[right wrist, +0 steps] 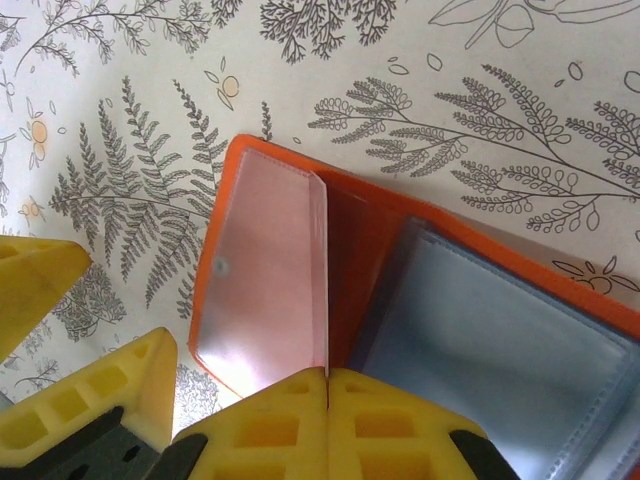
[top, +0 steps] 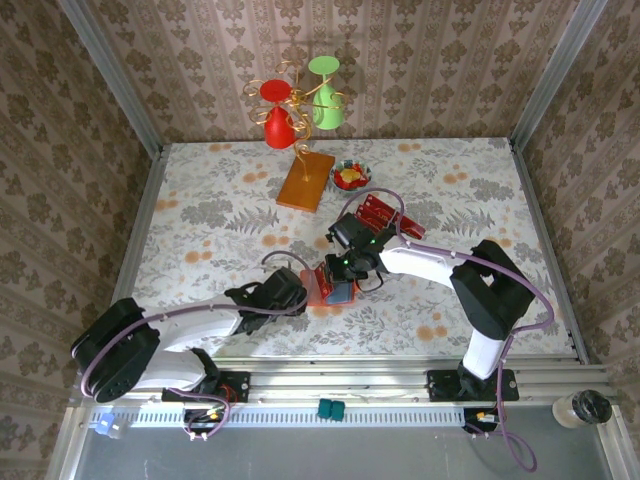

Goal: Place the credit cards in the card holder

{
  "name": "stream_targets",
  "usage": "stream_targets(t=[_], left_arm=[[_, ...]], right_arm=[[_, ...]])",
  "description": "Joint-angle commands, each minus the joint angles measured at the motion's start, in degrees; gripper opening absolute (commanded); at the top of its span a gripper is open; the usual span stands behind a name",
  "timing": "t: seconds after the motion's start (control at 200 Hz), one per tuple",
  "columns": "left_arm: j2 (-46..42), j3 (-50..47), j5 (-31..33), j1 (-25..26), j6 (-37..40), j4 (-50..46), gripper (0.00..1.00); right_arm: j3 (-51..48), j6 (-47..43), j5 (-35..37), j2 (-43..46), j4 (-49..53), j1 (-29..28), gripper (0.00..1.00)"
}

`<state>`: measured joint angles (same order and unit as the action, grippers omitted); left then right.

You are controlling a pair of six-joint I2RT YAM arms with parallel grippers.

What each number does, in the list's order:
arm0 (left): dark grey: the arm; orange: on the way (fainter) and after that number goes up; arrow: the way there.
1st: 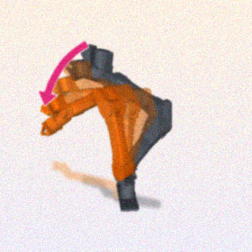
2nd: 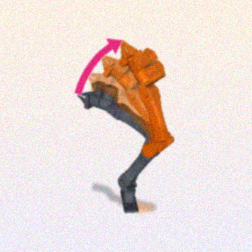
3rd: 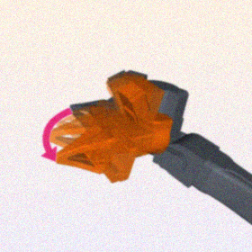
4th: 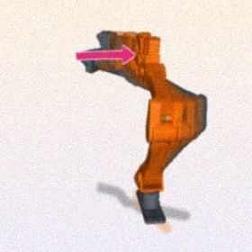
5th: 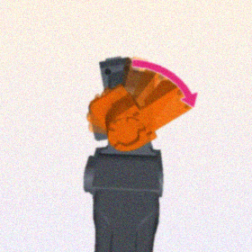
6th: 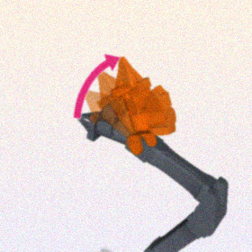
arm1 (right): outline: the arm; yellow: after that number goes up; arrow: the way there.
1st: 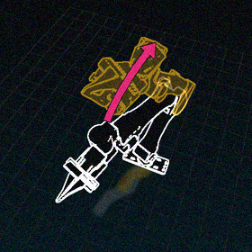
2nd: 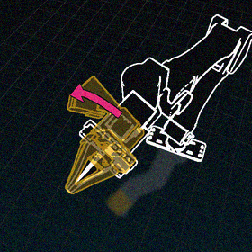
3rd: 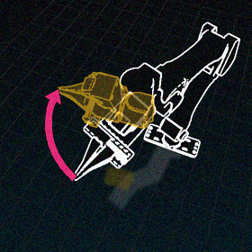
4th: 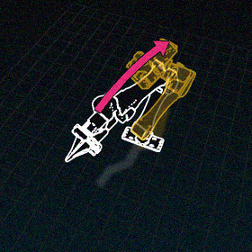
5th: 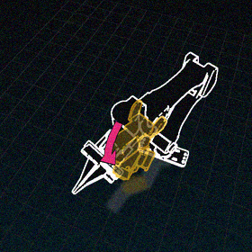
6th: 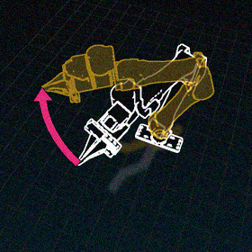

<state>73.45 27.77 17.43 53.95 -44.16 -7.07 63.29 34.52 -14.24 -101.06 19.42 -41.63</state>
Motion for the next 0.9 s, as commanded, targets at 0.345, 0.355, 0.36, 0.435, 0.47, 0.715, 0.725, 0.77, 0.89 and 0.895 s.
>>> stream_targets(t=[0.345,0.355,0.36,0.435,0.47,0.715,0.725,0.77,0.89,0.895], left_arm=[[5.42,3.26,-0.13,-0.06,3.56,0.57,0.74],[5.42,3.19,-0.12,-0.07,3.49,0.57,0.74],[5.45,3.18,-0.12,-0.03,3.48,0.61,0.74],[5.98,2.86,0.08,-0.07,3.39,0.66,0.74],[6.05,2.73,0.15,-0.03,3.32,0.65,0.74],[6.26,2.03,0.24,0.01,2.9,0.96,0.73],[6.26,2.03,0.3,0.01,2.86,0.95,0.73],[6.22,1.94,0.37,0.1,2.92,1.03,0.73],[5.96,1.72,0.62,0.29,2.63,0.92,0.73],[5.94,1.7,0.6,0.32,2.61,0.92,0.73]], right_arm=[[-1.85,-0.33,-1.22,-0.44,-0.41,0.33,0.0],[-1.85,-0.33,-1.29,-0.34,-0.43,0.32,0.0],[-1.85,-0.33,-1.3,-0.31,-0.48,0.32,0.0],[-1.77,-0.13,-1.92,0.26,-0.76,0.48,0.0],[-1.7,-0.16,-2.23,0.78,-0.84,0.5,0.0],[-3.44,1.92,-3.38,7.09,-2.61,1.61,0.0],[-3.7,2.16,-3.37,7.45,-2.83,1.67,0.0],[-4.97,3.38,-3.37,8.8,-4.31,1.89,0.0],[-9.56,7.62,-2.78,11.98,-9.74,2.1,0.0],[-9.7,7.82,-2.75,12.09,-10.05,2.09,0.0]])
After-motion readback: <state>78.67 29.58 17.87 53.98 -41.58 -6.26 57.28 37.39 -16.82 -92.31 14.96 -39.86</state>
